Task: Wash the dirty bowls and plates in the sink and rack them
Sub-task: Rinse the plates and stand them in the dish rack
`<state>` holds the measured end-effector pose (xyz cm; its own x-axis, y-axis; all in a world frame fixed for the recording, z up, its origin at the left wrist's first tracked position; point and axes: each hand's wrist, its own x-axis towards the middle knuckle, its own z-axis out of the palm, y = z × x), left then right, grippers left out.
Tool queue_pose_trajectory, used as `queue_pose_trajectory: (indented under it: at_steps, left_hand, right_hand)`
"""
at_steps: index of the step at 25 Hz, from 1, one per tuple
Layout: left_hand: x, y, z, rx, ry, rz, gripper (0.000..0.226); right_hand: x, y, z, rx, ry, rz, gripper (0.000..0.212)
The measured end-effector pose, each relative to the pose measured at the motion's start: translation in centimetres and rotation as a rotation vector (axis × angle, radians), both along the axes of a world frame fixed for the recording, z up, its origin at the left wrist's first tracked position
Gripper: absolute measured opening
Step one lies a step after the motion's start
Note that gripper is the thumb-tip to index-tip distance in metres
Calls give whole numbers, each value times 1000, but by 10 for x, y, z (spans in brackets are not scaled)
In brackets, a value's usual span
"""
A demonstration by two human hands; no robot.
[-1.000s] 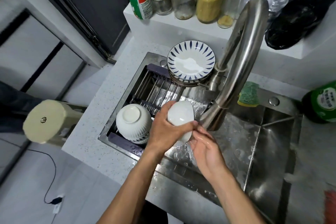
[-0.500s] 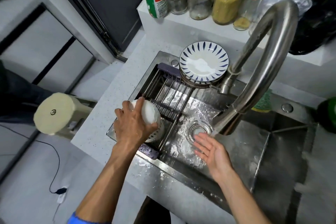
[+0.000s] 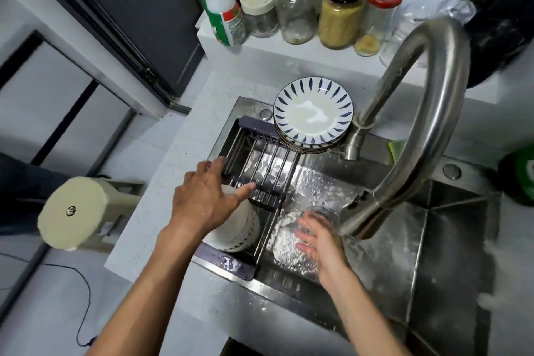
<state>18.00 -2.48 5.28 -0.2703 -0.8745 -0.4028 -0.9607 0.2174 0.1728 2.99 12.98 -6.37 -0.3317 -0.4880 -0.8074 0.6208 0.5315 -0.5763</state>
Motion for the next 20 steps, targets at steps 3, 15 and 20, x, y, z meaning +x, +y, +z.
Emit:
queue_pose_trajectory:
  at_steps: [3,15,20]
  left_hand:
    - [-33,-50,-8,137,-63,-177,85]
    - [-156,-177,-115,751,735,292,29]
    - [-123,-167,-85,732,761,317,41]
  right_hand:
    - [4,-48,6,-51,49,-163,21]
    - [-52,-170,-15,-134,-130,-613,25]
    - [-31,-154,-7,-252,-143,-639,22]
